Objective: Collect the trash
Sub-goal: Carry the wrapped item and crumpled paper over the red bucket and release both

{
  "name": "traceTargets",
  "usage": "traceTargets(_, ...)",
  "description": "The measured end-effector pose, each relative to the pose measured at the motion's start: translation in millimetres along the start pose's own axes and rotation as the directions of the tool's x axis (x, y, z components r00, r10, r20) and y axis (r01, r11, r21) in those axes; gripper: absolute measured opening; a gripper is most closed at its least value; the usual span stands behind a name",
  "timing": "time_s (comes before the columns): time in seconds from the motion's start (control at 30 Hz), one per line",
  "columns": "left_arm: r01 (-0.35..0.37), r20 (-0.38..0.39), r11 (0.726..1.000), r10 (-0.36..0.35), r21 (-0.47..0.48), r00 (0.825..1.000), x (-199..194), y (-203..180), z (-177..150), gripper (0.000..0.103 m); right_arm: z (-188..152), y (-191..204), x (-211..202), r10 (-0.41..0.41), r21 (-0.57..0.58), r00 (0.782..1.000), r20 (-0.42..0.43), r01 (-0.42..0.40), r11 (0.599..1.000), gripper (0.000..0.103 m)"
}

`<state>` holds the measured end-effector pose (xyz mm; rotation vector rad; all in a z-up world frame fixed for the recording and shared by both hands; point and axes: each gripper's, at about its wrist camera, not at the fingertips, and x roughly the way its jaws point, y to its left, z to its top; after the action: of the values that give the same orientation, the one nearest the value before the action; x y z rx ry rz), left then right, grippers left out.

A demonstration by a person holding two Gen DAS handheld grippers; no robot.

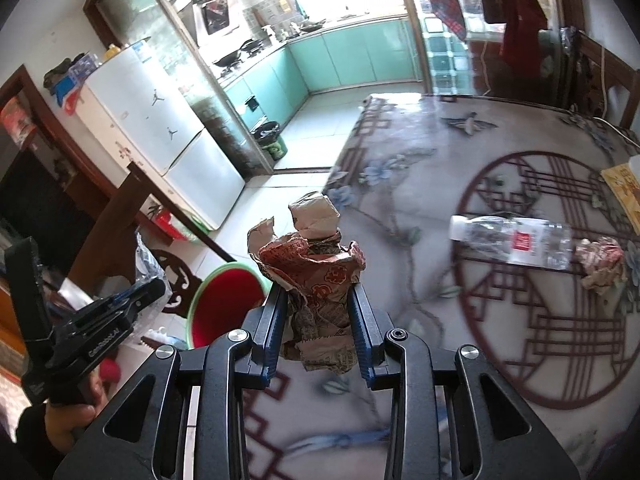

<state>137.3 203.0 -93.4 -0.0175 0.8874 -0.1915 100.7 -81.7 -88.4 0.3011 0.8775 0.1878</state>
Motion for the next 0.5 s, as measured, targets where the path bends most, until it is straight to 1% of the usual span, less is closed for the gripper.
traceTargets(0.17, -0.027, -0.011, 1.000, 0.027, -0.016, 1.000, 5, 32, -2, 0.008, -1, 29, 21, 0.023, -0.025, 0.999, -0.029, -0.024, 0.999, 0.031)
traceTargets(0.33, -0.055, -0.036, 0.997, 0.053, -0.058, 0.998, 15, 69, -7, 0.008, -1, 60, 41, 0.045, -0.063, 0.997, -0.065, -0.049, 0.997, 0.031)
traceTargets(0.5, -0.082, -0.063, 0.992, 0.076, -0.097, 0.995, 27, 97, -13, 0.008, -1, 81, 61, 0.060, -0.101, 0.992, -0.110, -0.071, 0.992, 0.031)
